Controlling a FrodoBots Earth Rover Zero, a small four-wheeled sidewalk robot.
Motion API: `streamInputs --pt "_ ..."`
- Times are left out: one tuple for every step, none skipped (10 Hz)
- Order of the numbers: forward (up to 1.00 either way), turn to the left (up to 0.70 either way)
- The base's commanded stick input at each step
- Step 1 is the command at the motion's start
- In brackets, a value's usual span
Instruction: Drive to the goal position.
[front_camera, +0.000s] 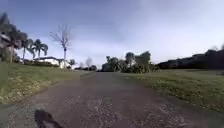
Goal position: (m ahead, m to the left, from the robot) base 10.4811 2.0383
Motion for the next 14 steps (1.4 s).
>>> streamInputs --pt "1.0 -0.27" --pt "1.0 -0.27" --pt "1.0 -0.25" --pt "1.0 -0.08" --pt "1.0 0.0" --pt "1.0 0.0" --pt "1.0 0.0" --pt "1.0 0.0" --pt "1.0 0.0" --pt "1.0 0.0" --pt "1.0 0.0" --pt "1.0 0.0" --pt "1.0 0.0" --pt "1.0 0.0"
